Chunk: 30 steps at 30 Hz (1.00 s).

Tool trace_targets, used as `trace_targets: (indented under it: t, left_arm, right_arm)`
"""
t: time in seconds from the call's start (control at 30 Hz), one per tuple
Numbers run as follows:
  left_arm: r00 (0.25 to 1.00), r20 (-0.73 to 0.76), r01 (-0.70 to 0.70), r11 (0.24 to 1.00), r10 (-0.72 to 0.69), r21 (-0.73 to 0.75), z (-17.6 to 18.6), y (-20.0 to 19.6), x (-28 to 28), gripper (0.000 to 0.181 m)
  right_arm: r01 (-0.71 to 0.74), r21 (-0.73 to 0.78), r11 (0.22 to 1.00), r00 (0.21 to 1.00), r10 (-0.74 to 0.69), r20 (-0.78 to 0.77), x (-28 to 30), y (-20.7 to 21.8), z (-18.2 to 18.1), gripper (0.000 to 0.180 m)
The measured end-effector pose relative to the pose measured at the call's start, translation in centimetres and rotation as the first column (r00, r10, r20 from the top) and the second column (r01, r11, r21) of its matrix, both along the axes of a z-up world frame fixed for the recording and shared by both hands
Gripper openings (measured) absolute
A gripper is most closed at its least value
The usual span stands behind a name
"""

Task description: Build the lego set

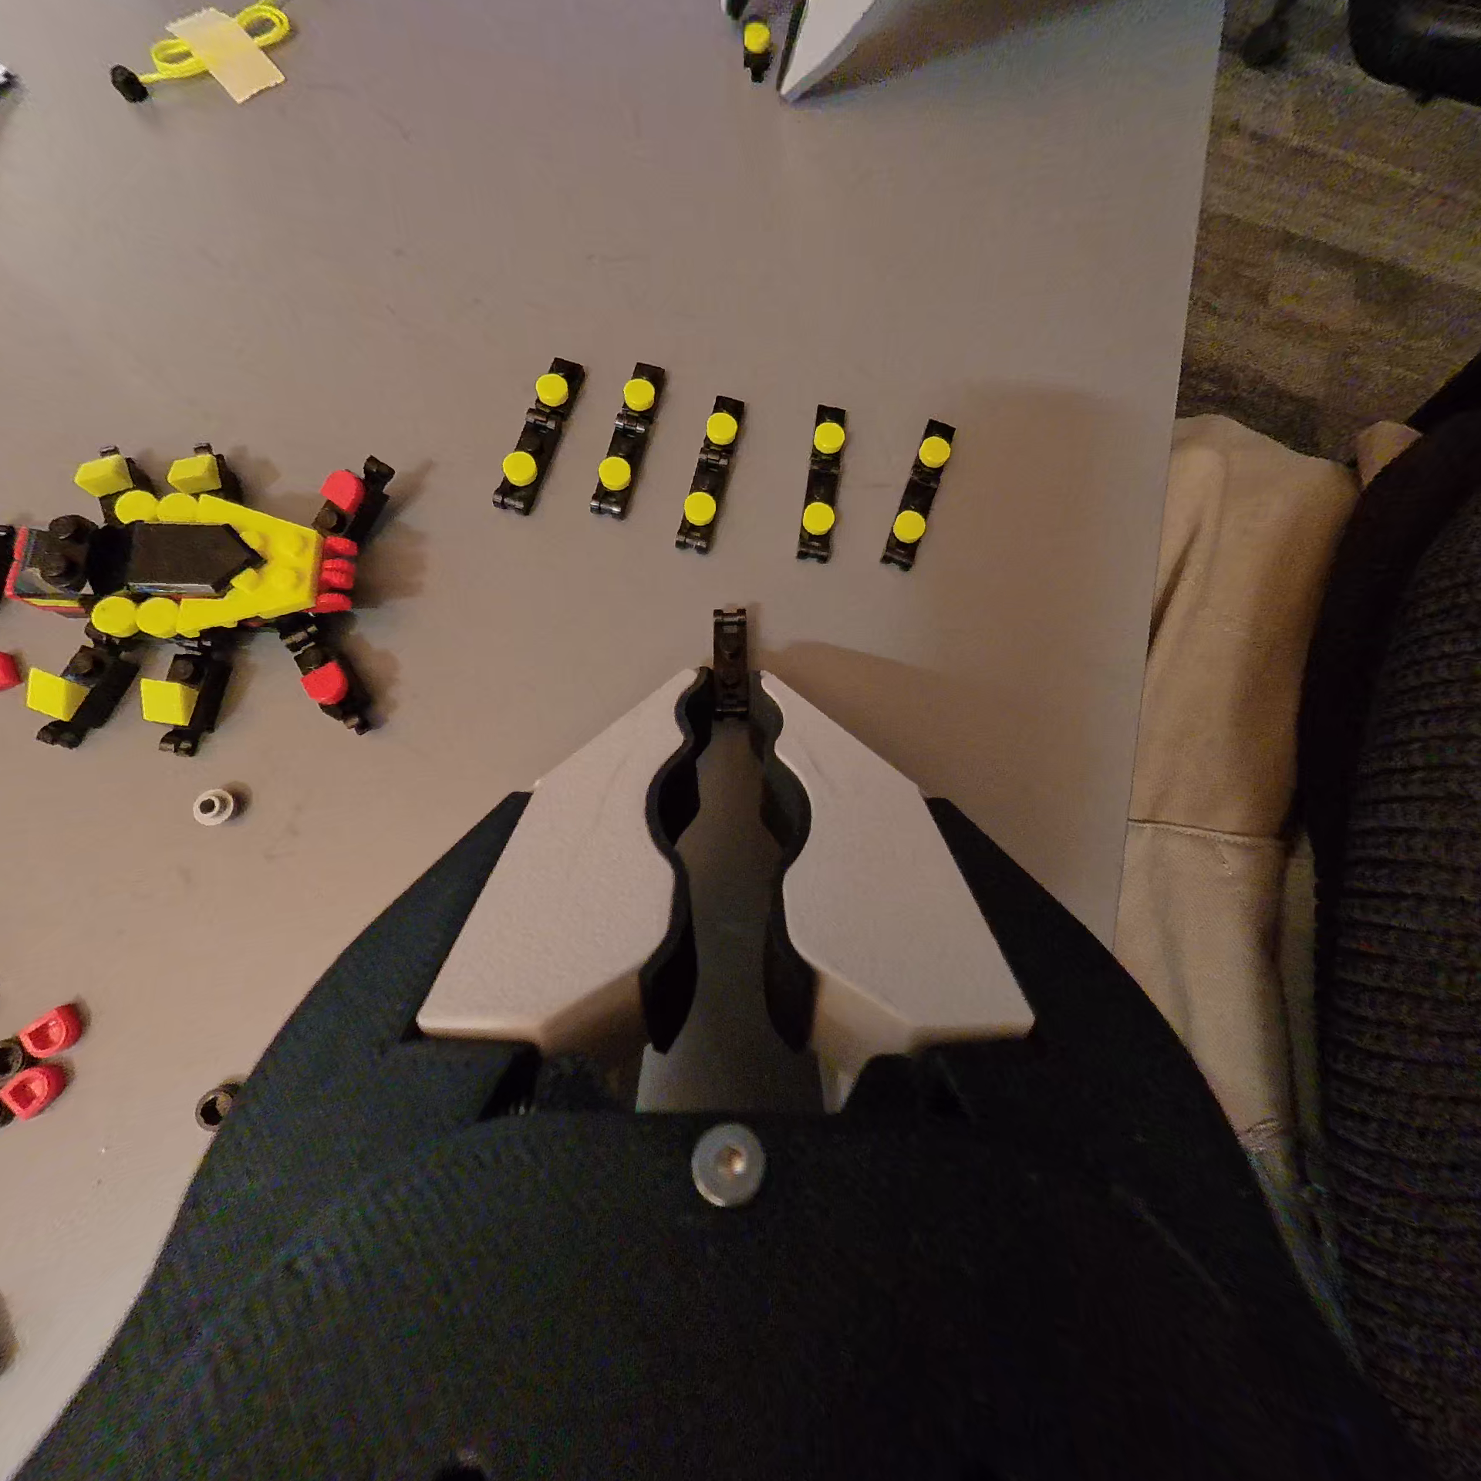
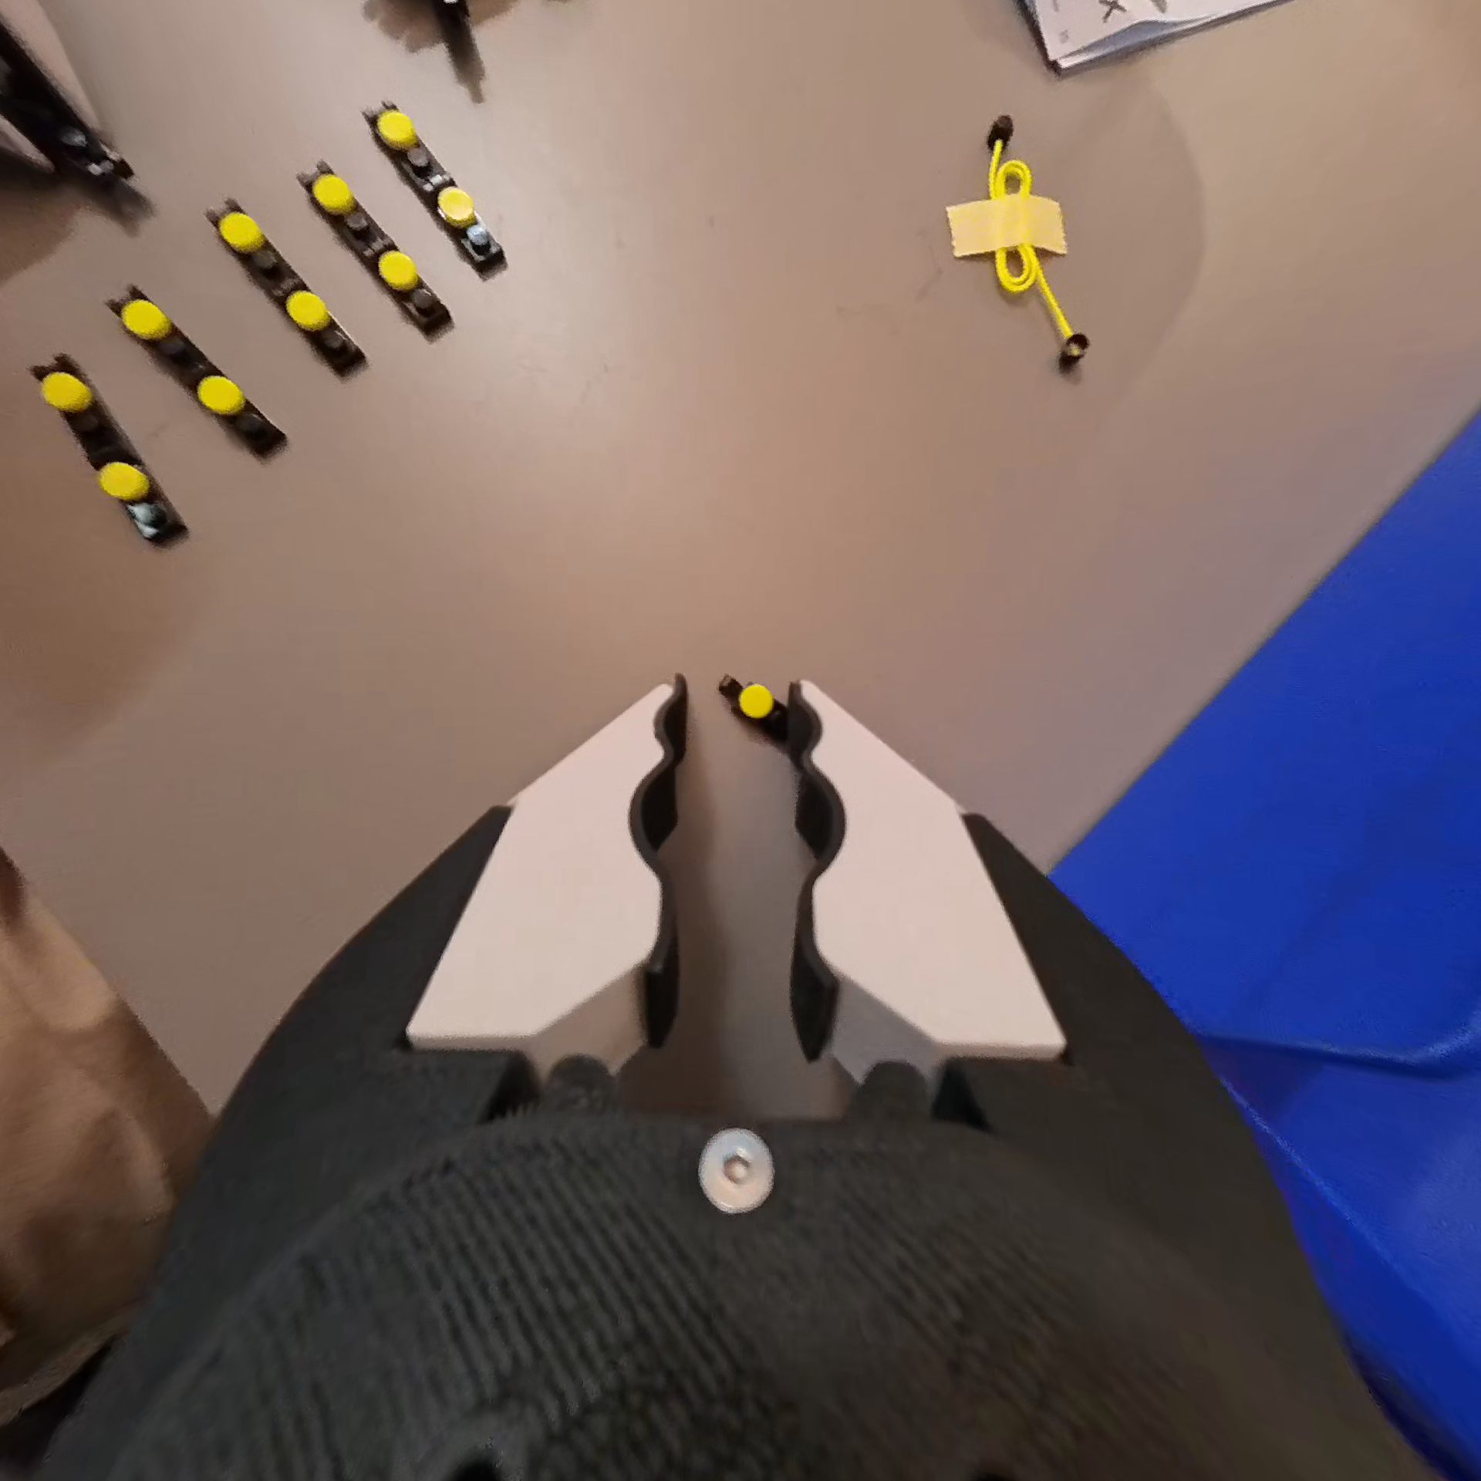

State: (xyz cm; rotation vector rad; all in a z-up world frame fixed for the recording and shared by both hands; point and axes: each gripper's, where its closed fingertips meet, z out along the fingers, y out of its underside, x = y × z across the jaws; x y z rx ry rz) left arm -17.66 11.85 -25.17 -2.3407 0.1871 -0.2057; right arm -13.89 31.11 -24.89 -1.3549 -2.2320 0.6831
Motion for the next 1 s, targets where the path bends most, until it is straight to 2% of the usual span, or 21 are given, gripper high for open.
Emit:
trace_targets:
  t: [0.07, 0.13, 0.27, 0.43, 0.57, 0.77, 1.0]
  left_arm:
    - [1.0, -0.001, 0.0, 1.0, 0.0, 0.0, 0.0, 0.0, 0.0, 0.007]
    - [1.0, -0.002, 0.0, 1.0, 0.0, 0.0, 0.0, 0.0, 0.0, 0.007]
    - [1.0, -0.002, 0.0, 1.0, 0.0, 0.0, 0.0, 0.0, 0.0, 0.007]
    - [1.0, -0.003, 0.0, 1.0, 0.0, 0.001, 0.0, 0.0, 0.0, 0.007]
    - [1.0, -0.001, 0.002, 1.0, -0.002, 0.0, 0.0, 0.0, 0.1, 0.007]
    - [1.0, -0.004, 0.003, 1.0, -0.003, 0.0, 0.0, 0.0, 0.1, 0.007]
    - [1.0, -0.001, 0.003, 1.0, -0.003, -0.001, 0.0, 0.0, 0.1, 0.007]
  right_arm:
    - [-0.001, -0.055, 0.999, 1.0, 0.002, 0.022, 0.2, -0.5, -0.1, 0.013]
    - [-0.011, -0.089, 0.996, 0.999, 0.014, 0.042, 0.6, -1.0, -0.2, 0.012]
    - [-0.034, -0.113, 0.993, 0.998, 0.041, 0.057, 1.0, -1.9, -0.1, 0.02]
    - [-0.047, -0.068, 0.997, 0.999, 0.049, 0.02, 1.0, -1.2, 0.5, 0.033]
    - [-0.046, -0.157, 0.986, 0.998, 0.053, 0.043, 1.6, -1.5, -0.1, 0.041]
    - [-0.108, -0.251, 0.962, 0.983, 0.141, 0.117, 3.8, -3.4, 0.1, 0.025]
    - [-0.093, -0.176, 0.98, 0.992, 0.107, 0.072, 2.6, -2.8, 0.2, 0.026]
